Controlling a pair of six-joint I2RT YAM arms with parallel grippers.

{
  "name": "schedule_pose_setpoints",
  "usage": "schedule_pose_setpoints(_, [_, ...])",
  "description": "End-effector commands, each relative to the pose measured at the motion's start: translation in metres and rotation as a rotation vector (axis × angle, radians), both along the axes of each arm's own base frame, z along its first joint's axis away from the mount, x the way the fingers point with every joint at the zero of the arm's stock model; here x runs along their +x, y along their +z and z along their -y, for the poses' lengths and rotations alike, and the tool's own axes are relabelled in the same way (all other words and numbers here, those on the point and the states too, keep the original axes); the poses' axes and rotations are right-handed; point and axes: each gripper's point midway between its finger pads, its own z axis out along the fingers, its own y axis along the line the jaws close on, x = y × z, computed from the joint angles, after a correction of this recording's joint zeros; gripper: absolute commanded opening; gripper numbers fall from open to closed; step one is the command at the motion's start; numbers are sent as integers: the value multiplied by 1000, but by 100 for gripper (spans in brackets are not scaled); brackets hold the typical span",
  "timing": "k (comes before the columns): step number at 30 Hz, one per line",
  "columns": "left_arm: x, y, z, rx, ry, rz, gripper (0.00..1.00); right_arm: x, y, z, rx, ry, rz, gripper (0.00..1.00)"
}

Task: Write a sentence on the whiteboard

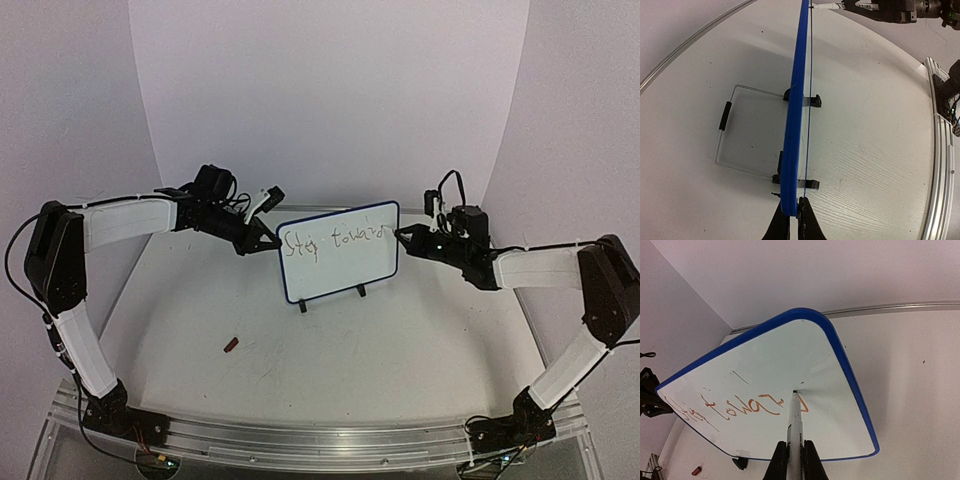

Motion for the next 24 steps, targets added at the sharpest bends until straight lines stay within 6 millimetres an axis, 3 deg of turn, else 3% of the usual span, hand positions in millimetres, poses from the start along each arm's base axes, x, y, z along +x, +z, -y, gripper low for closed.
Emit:
schedule_pose_setpoints(1, [-6, -42, -12, 134, 17, -73, 0, 10, 51, 3, 32, -25, 125, 0])
schedule_pose_setpoints(7, [-7, -42, -12, 133, 15, -73, 0, 10, 51, 3, 33, -28, 125, 0])
schedule_pose_setpoints(16, [-7, -42, -11, 133, 12, -73, 0, 8, 11, 4, 6, -26, 41, 0])
schedule_pose_setpoints(24, [-7, -42, -11, 135, 14, -72, 0, 7, -6, 5, -8, -31, 9, 0])
